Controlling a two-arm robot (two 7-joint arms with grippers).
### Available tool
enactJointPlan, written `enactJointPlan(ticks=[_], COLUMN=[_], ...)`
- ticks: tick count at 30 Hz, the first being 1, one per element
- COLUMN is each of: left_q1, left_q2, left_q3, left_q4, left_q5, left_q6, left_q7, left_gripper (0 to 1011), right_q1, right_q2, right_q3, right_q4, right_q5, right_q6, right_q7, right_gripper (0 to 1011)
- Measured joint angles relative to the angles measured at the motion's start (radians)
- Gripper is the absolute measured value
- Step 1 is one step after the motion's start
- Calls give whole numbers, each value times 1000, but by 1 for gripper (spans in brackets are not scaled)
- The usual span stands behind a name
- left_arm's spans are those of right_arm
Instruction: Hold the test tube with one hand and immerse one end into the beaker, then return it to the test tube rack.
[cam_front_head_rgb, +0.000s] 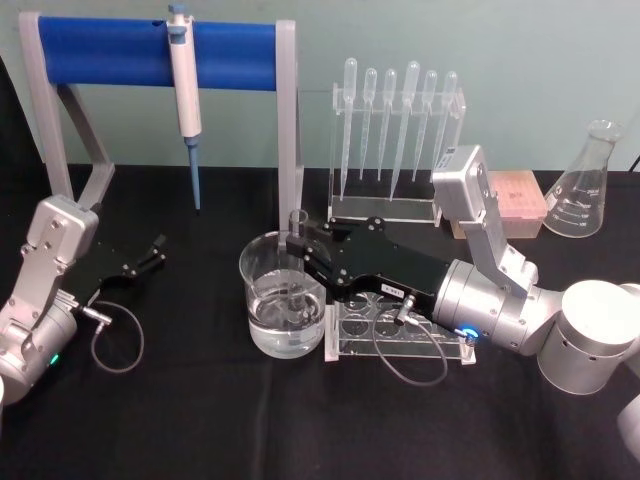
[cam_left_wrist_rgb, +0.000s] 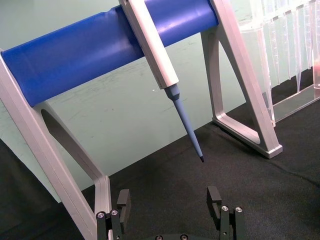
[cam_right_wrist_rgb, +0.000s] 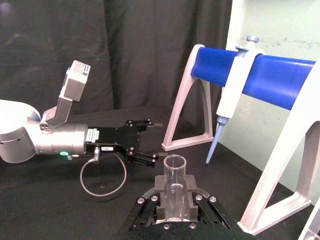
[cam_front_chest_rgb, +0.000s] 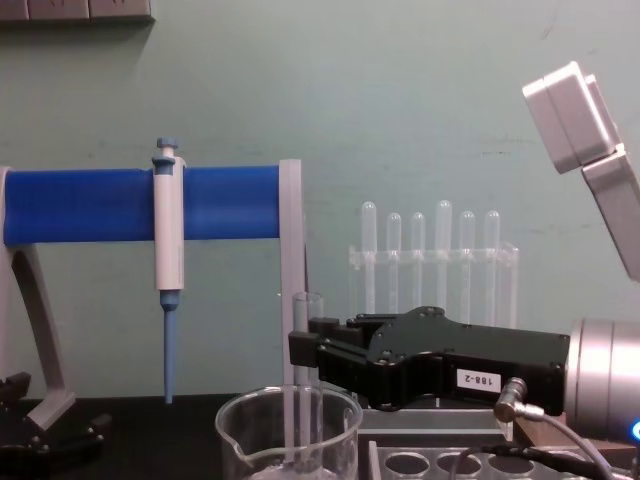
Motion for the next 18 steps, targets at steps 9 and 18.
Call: enactJointPlan(ticks=[9,18], left_q1=[0,0], left_q2=[0,0], left_q3=[0,0], left_q4=[0,0], left_q5=[0,0], left_q6=[0,0], left_q7=[0,0], left_gripper=[1000,1000], right_q1=[0,0], right_q2=[0,0], right_q3=[0,0], right_q4=[0,0], right_q5=[0,0], right_q6=[0,0], right_q7=[0,-1], right_gripper=[244,244])
